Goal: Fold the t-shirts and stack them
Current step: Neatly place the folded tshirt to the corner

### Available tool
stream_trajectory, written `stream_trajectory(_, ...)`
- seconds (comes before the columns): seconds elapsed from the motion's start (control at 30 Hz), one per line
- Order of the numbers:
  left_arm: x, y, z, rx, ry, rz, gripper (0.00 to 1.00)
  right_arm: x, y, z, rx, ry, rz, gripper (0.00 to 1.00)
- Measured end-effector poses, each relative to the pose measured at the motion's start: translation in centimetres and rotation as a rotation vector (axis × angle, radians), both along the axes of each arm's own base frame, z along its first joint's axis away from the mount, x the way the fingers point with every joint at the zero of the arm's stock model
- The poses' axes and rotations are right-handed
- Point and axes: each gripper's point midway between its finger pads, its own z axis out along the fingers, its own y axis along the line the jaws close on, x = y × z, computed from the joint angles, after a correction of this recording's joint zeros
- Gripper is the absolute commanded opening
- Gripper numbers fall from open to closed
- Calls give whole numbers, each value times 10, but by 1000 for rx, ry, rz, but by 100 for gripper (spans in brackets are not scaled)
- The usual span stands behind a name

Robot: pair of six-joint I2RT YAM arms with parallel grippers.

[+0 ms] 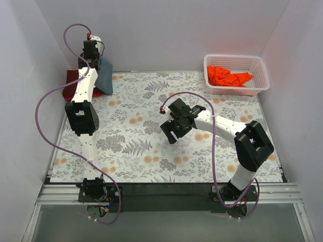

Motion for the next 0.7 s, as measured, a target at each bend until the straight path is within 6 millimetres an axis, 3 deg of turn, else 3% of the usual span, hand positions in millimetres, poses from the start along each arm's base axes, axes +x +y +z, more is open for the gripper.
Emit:
stream_trajectory(0.2, 4, 28, 36, 47, -72, 11, 0, -4, -1, 1, -4, 28, -15, 85)
stream_trajectory(0.33, 2, 53, 40, 65, -85, 39, 0, -6, -2, 0, -17, 49, -20, 85)
stream_trajectory(0.5, 10, 79, 19, 108, -70, 61, 0, -8, 0, 1, -14, 70, -31, 88)
stream_trajectory(0.6, 15, 89, -9, 129, -32, 63, 0, -12, -1, -1, -19, 90, -38, 98)
stream_trajectory(0.7, 21, 95, -39, 136, 2, 63, 0, -14, -1, -2, -28, 110, -39, 98)
